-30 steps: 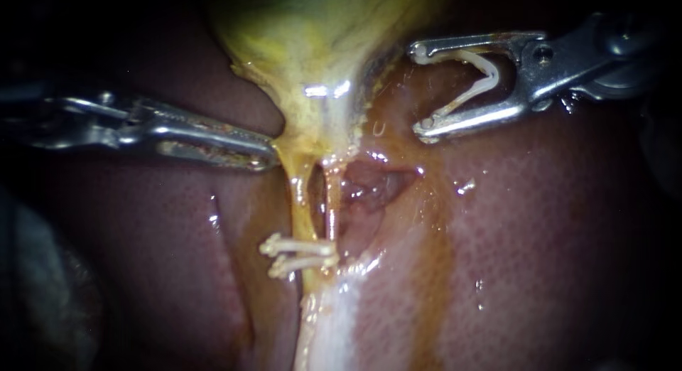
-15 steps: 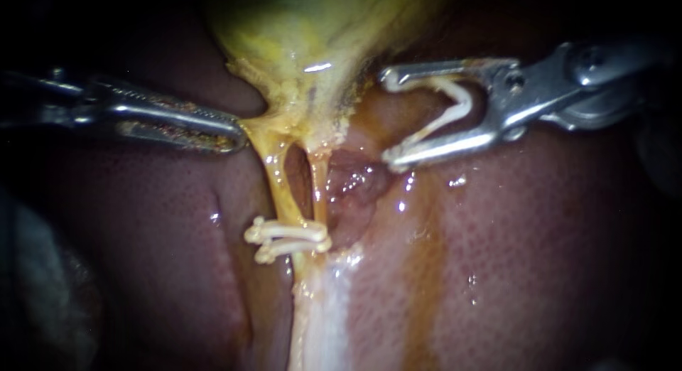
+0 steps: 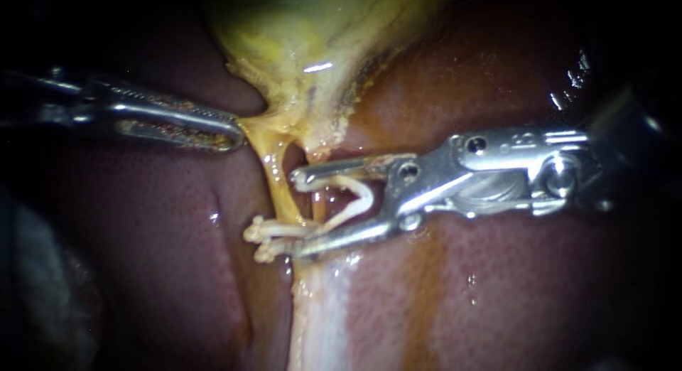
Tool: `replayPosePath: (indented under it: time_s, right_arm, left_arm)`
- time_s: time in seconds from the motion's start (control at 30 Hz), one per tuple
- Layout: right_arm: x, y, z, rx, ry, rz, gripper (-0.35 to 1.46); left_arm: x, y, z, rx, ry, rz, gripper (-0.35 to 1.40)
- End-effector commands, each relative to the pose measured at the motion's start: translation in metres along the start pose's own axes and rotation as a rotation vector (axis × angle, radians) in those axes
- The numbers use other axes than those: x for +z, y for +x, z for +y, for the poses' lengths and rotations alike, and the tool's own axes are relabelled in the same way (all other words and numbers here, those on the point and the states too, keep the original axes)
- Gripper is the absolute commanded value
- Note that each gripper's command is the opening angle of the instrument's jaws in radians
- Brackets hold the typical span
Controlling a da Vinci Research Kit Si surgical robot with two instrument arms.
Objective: Clipping third clip left tube
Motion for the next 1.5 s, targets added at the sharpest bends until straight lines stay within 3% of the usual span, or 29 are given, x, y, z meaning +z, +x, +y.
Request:
replayPosePath:
  time_s: [0.03, 0.37, 0.53, 0.67, 1.03, 1.5]
  right_arm:
    - [-0.0001, -0.0003, 0.0004, 0.013, -0.002, -0.001, 0.49]
    - [0.0004, -0.0025, 0.0035, 0.046, -0.01, -0.005, 0.49]
    - [0.0018, -0.0019, 0.0047, 0.072, 0.0, 0.063, 0.49]
    - [0.0032, -0.0011, 0.0047, 0.096, 0.013, 0.114, 0.49]
    - [0.0051, 0.0002, 0.0051, 0.133, 0.037, 0.196, 0.48]
    - [0.0036, 0.0048, 0.0028, 0.149, 0.123, 0.289, 0.45]
  left_arm:
    - [0.0, 0.0, 0.0, 0.0, 0.0, 0.0, -0.35]
    - [0.0, 0.0, 0.0, 0.0, 0.0, 0.0, -0.35]
    - [0.0, 0.0, 0.0001, 0.0, 0.0, 0.0, -0.35]
    - [0.0, 0.0, 0.0001, 0.0, 0.0, 0.0, -0.35]
    - [0.0001, 0.0, 0.0001, 0.0, 0.001, 0.0, -0.35]
    - [0.0002, -0.0002, -0.0002, 0.001, 0.001, 0.0, -0.35]
